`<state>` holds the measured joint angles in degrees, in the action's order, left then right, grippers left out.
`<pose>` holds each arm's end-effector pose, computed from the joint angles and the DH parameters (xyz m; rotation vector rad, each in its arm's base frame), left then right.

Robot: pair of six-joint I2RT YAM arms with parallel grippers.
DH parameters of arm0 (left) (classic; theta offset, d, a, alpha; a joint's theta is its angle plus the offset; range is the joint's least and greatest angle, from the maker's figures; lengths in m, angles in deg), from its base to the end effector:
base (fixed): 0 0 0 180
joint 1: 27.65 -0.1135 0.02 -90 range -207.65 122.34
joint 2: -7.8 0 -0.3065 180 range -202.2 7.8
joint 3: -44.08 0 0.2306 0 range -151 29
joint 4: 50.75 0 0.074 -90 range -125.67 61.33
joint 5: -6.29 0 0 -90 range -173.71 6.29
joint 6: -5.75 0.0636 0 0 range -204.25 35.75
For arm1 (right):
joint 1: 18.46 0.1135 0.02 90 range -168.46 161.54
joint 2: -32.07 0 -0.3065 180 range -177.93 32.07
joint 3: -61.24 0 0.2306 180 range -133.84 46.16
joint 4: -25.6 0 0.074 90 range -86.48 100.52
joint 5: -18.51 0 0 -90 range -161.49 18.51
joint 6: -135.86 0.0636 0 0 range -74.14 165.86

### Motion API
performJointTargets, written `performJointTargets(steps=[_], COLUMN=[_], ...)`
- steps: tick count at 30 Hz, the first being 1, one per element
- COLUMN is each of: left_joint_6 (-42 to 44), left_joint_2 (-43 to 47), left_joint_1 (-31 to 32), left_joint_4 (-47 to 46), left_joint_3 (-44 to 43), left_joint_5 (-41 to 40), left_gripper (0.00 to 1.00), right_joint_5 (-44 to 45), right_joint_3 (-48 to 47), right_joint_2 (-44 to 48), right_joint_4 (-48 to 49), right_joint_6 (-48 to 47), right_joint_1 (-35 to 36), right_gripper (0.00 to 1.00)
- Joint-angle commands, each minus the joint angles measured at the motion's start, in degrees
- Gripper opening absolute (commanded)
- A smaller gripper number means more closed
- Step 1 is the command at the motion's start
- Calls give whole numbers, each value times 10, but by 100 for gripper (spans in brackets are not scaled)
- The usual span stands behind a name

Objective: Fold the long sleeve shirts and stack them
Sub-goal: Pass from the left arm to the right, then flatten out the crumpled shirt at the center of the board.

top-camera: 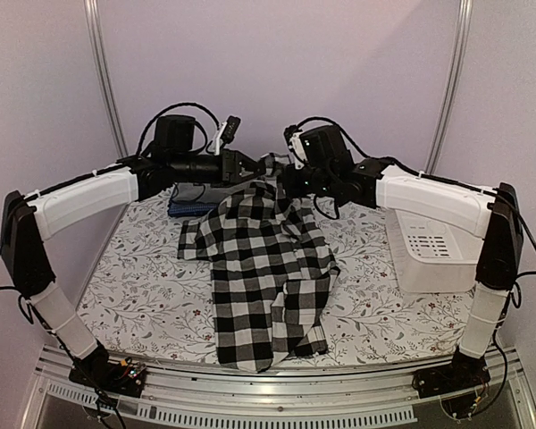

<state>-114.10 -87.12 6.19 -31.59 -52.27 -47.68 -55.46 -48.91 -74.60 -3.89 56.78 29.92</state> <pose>0.3083 -0.2518 0.3864 0.5428 1.9769 -1.3195 0.3183 0.3319 0.3619 -0.4799 1.9684 0.3768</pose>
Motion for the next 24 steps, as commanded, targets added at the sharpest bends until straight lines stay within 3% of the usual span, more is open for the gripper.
performJointTargets(steps=[1,7,11,15,24], left_joint_6=[-16,-91,-84,-68,-34], left_joint_2=[25,83,61,-18,-194], left_joint_1=[-21,-129,-199,-239,-241], left_joint_4=[63,109,130,139,155], left_joint_3=[20,159,205,190,63], left_joint_5=[-138,-282,-312,-325,-338], left_gripper=[37,48,52,54,55], right_joint_5=[93,121,118,110,97], right_joint_3=[-26,-15,-6,-7,-6], right_joint_2=[-3,35,52,62,83], right_joint_4=[-47,-71,-70,-70,-70], right_joint_6=[13,8,-5,-14,-31], right_joint_1=[-41,-97,-114,-126,-135], right_gripper=[0,0,0,0,0])
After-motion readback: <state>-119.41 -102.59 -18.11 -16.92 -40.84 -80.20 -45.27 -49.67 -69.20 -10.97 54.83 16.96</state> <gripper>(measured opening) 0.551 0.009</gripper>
